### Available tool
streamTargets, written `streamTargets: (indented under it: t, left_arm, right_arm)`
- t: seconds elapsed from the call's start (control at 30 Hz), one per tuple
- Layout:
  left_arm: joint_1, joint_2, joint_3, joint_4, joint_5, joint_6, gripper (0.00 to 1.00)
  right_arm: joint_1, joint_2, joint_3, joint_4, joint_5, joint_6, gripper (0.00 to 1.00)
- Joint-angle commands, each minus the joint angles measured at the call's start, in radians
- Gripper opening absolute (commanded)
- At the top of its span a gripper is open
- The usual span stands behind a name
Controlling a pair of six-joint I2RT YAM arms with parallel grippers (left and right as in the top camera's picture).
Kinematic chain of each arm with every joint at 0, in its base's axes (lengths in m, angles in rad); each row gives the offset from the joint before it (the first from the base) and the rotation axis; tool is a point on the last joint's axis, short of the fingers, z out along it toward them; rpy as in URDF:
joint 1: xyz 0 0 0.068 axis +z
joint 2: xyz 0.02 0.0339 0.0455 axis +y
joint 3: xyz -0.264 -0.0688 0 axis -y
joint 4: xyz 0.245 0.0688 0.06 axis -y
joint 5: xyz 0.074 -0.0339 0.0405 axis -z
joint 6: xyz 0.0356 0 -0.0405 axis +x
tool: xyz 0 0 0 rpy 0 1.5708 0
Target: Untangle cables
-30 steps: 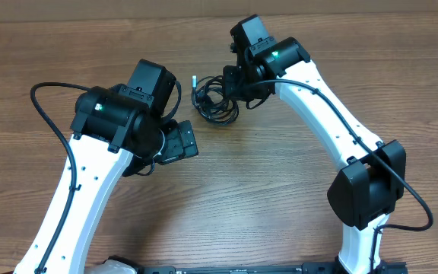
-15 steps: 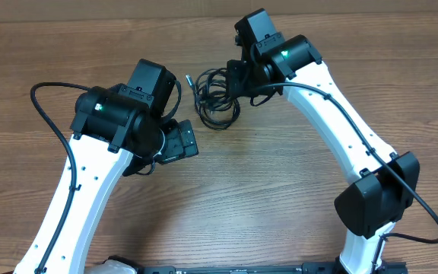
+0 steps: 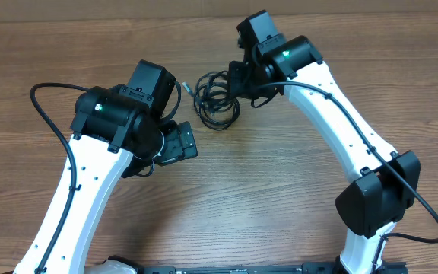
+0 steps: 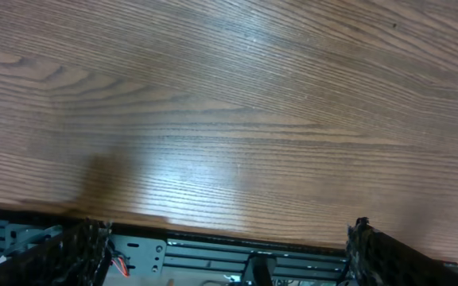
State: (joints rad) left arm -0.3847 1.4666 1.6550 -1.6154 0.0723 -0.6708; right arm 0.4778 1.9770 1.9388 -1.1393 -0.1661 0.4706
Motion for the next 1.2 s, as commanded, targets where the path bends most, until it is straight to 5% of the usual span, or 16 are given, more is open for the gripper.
streamTargets:
  t: [0.0,0.33,0.77,1.17]
  left_arm:
    - [-0.002,-0.001,-0.002,0.006,0.006,0.021,1.0]
    - [-0.002,-0.001,-0.002,0.031,0.006,0.021,0.99]
    - [-0.002,-0.001,-0.002,0.038,0.006,0.021,1.0]
    - [-0.002,0.0,-0.002,0.038,0.006,0.021,1.0]
  right_arm:
    - [-0.003,-0.103,0.073,0.008,0.049,-0.019,0.04]
    - [-0.001,-0.217,0.113,0.012,0.022,-0.026,0.04]
    - [-0.002,-0.133,-0.014,0.014,0.016,-0.072,0.04]
    - [-0.002,-0.255,0.179,0.019,-0.028,-0.079,0.04]
